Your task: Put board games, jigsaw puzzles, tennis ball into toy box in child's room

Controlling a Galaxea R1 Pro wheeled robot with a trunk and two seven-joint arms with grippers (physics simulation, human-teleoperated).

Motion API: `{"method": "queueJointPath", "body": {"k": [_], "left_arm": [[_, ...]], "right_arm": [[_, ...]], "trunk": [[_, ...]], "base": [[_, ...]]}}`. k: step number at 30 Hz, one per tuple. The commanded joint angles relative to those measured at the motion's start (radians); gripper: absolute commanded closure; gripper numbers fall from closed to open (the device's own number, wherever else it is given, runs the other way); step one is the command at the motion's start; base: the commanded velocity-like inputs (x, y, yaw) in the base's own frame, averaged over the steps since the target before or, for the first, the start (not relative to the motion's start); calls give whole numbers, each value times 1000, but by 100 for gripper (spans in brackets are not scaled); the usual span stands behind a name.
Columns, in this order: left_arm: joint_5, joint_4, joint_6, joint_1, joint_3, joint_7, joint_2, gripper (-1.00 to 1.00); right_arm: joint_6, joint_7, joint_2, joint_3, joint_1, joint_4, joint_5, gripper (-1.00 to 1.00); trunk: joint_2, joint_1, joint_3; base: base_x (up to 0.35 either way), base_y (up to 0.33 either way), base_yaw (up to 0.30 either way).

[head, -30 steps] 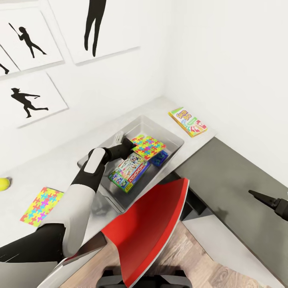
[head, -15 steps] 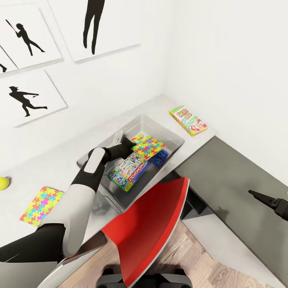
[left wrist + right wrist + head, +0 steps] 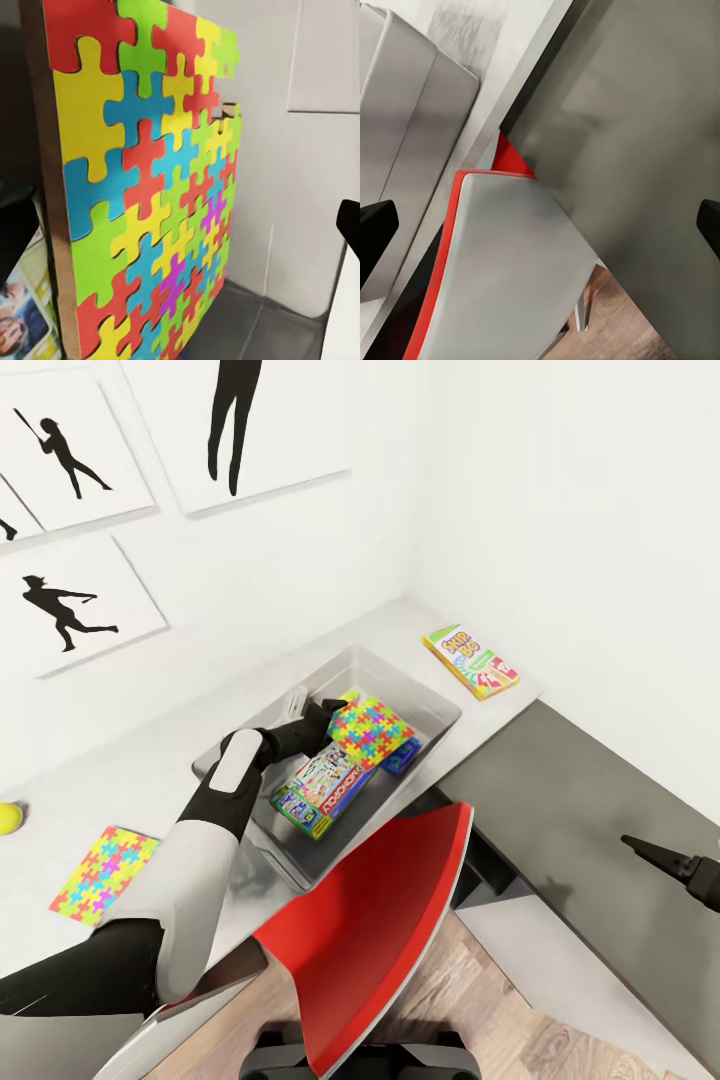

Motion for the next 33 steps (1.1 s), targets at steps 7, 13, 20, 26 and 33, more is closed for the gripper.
{"method": "queueJointPath", "body": {"k": [7,13,20,26,33], "left_arm": [[13,-44,7,0,5,11,-1,-100],[26,-57,9,0,6,19,-1,-100],[32,-64,11,0,8,63,-1,-100],[70,-75,12,0,9,156,-1,-100],[171,-79,12,0,9,313,-1,-100]], "right_arm": [[4,3,0,-1,-1,0,1,-100],[4,3,0,-1,-1,0,1,-100],[4,3,0,-1,-1,0,1,-100],[4,3,0,-1,-1,0,1,-100],[4,3,0,-1,-1,0,1,-100]], "trunk": [[-2,1,-1],[-2,1,-1],[-2,1,-1],[-2,1,-1],[-2,1,-1]], "base": [[0,0,0],[0,0,0],[0,0,0],[0,0,0],[0,0,0]]}}
